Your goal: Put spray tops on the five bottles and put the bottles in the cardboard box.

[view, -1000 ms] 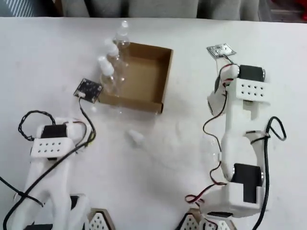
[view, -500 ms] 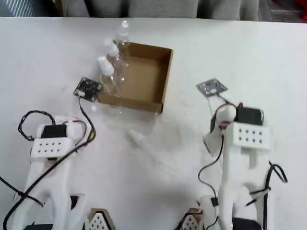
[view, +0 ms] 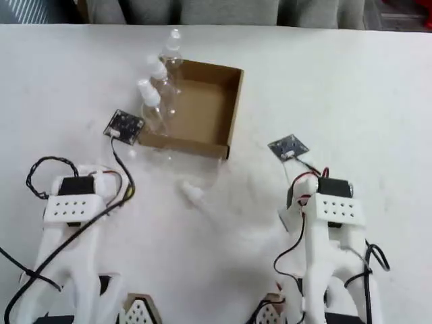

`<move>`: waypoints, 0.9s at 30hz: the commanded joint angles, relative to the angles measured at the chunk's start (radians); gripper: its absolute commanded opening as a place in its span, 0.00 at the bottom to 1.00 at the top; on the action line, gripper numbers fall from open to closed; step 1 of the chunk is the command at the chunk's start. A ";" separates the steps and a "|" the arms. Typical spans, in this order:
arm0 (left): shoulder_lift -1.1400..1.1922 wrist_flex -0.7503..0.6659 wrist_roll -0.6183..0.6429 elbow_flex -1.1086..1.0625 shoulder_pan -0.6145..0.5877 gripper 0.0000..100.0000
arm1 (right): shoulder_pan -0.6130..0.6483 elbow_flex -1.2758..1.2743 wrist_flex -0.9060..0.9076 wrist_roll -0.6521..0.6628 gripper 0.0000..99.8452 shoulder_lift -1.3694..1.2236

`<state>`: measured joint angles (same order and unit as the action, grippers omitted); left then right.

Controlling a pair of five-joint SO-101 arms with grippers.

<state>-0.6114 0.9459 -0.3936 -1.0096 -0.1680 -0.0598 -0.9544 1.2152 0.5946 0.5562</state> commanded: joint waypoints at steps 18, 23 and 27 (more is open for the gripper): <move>-0.028 -0.038 0.008 0.003 -0.004 0.02 | -0.090 0.192 -0.182 0.014 0.11 -0.493; -0.028 -0.038 0.006 0.003 -0.004 0.02 | -0.108 0.282 -0.096 0.011 0.04 -0.492; -0.028 -0.038 0.006 0.002 -0.004 0.02 | -0.163 0.465 0.033 -0.009 0.02 -0.490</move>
<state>-0.6114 0.9275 -0.3936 -1.0111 -0.1680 -0.1780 -0.6383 1.1661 0.6053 0.0499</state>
